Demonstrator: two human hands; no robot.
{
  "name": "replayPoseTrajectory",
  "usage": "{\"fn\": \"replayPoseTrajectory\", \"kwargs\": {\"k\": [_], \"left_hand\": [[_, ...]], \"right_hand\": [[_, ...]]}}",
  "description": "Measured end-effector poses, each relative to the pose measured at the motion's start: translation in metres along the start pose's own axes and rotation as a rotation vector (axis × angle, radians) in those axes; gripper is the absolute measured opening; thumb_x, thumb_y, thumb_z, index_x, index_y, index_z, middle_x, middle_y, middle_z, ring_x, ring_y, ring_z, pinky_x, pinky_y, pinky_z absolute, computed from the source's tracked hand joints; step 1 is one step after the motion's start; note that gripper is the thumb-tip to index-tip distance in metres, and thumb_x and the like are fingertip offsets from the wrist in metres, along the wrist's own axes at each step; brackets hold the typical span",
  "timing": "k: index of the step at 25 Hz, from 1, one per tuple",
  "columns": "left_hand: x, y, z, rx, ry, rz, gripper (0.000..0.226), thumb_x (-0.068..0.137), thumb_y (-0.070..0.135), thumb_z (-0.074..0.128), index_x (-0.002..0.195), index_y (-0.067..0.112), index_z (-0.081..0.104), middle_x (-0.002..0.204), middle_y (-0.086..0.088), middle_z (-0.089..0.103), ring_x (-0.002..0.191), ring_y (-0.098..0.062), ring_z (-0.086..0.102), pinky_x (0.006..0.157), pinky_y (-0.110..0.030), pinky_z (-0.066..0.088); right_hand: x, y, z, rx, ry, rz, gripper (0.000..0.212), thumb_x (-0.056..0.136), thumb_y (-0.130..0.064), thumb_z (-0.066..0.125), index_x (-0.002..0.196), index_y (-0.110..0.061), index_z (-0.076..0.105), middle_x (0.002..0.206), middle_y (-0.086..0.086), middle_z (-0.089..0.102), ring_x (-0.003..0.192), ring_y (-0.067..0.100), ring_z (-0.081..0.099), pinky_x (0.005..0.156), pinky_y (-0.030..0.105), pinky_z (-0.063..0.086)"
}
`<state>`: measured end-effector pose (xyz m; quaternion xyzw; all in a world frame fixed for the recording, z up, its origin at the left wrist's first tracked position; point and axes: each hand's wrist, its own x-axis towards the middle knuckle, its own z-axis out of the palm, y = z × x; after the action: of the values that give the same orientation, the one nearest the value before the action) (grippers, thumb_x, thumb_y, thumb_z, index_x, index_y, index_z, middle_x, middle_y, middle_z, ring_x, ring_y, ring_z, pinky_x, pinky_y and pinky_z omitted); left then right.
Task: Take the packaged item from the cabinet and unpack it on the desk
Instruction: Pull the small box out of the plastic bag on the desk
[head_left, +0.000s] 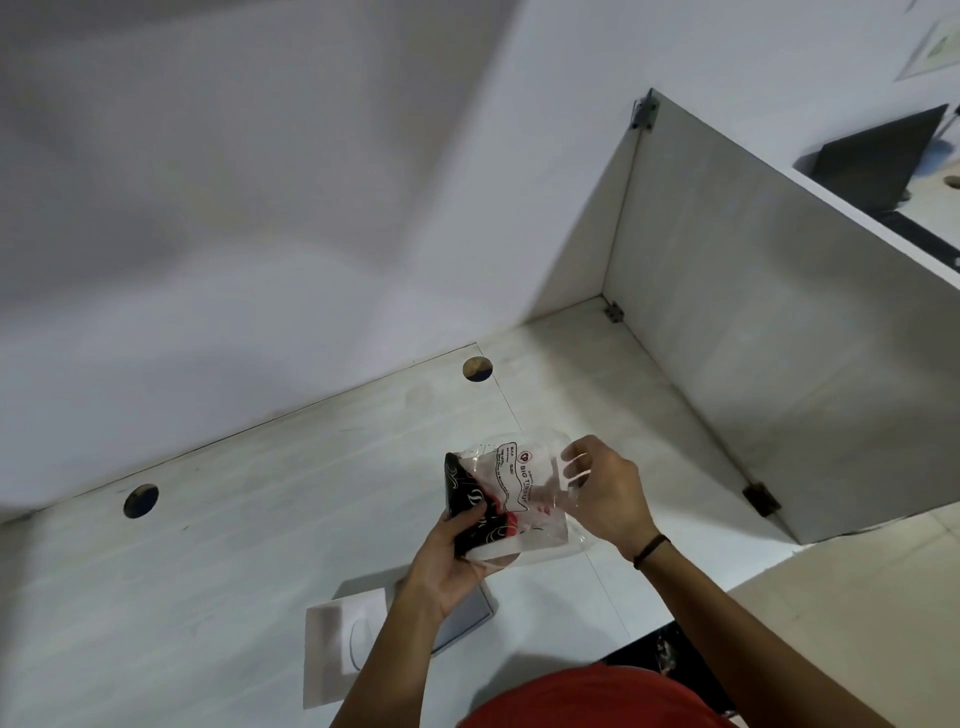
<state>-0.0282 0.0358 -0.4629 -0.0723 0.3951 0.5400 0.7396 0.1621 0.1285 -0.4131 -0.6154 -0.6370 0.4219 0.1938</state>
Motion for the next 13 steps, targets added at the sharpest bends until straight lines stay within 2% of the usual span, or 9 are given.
{"fn": "replayPoseTrajectory", "kwargs": {"k": [2,4,6,7,8,9,11,13], "left_hand": [[0.005,-0.001,0.002,0.005,-0.017,-0.003,0.034,0.082,-0.002,0.065,0.116,0.002,0.064,0.11,-0.027,0.069,0.095,-0.041,0.067,0.079,-0.055,0.056],[0.009,-0.002,0.004,0.042,-0.023,-0.018,0.049,0.075,-0.003,0.077,0.121,0.003,0.062,0.119,-0.027,0.064,0.102,-0.043,0.065,0.082,-0.057,0.054],[0.014,-0.004,0.006,0.06,-0.041,-0.043,0.064,0.061,-0.005,0.089,0.119,0.004,0.063,0.117,-0.027,0.066,0.102,-0.044,0.067,0.086,-0.06,0.051],[0.015,-0.005,0.006,0.052,-0.06,-0.062,0.064,0.057,-0.006,0.09,0.115,0.004,0.064,0.112,-0.026,0.068,0.098,-0.043,0.069,0.088,-0.061,0.049],[0.018,-0.006,0.007,0.049,-0.08,-0.087,0.06,0.056,-0.007,0.089,0.111,0.002,0.065,0.107,-0.025,0.069,0.094,-0.042,0.07,0.089,-0.061,0.047],[0.019,-0.006,0.008,0.059,-0.101,-0.112,0.054,0.06,-0.007,0.086,0.109,0.001,0.066,0.105,-0.025,0.069,0.091,-0.041,0.07,0.089,-0.06,0.046],[0.021,-0.007,0.013,0.112,-0.13,-0.152,0.039,0.07,-0.003,0.079,0.108,-0.001,0.068,0.104,-0.025,0.069,0.09,-0.038,0.07,0.088,-0.057,0.048],[0.025,-0.007,0.016,0.17,-0.107,-0.151,0.026,0.08,0.0,0.072,0.106,-0.001,0.069,0.103,-0.024,0.069,0.089,-0.035,0.07,0.084,-0.052,0.052]], "right_hand": [[0.002,0.006,-0.004,-0.055,-0.048,0.039,0.044,0.065,-0.042,0.091,0.093,-0.016,0.068,0.083,-0.003,0.071,0.073,0.017,0.069,0.062,0.023,0.053],[0.004,0.016,-0.008,-0.127,-0.138,0.021,0.016,0.079,-0.033,0.082,0.078,-0.022,0.069,0.077,-0.005,0.069,0.074,0.021,0.066,0.059,0.016,0.045],[0.006,0.026,-0.007,-0.132,-0.21,-0.003,0.032,0.078,-0.028,0.075,0.058,-0.03,0.05,0.065,-0.01,0.056,0.07,0.021,0.055,0.056,0.016,0.038],[0.007,0.031,-0.006,-0.093,-0.219,-0.01,0.032,0.07,-0.032,0.07,0.054,-0.028,0.043,0.062,-0.01,0.052,0.069,0.022,0.052,0.058,0.022,0.04],[0.007,0.035,-0.008,-0.001,-0.22,0.0,0.025,0.06,-0.038,0.065,0.052,-0.024,0.045,0.06,-0.007,0.054,0.068,0.022,0.053,0.061,0.029,0.044],[0.008,0.038,-0.008,0.111,-0.243,-0.016,0.023,0.055,-0.042,0.063,0.056,-0.02,0.055,0.063,-0.003,0.059,0.068,0.021,0.055,0.062,0.032,0.047],[0.008,0.04,-0.011,0.325,-0.349,-0.012,0.04,0.061,-0.041,0.076,0.081,-0.007,0.073,0.079,0.006,0.071,0.072,0.018,0.061,0.061,0.029,0.049],[0.009,0.044,-0.016,0.459,-0.343,0.079,0.035,0.072,-0.027,0.085,0.098,-0.004,0.076,0.094,0.012,0.077,0.078,0.021,0.067,0.065,0.03,0.052]]}}
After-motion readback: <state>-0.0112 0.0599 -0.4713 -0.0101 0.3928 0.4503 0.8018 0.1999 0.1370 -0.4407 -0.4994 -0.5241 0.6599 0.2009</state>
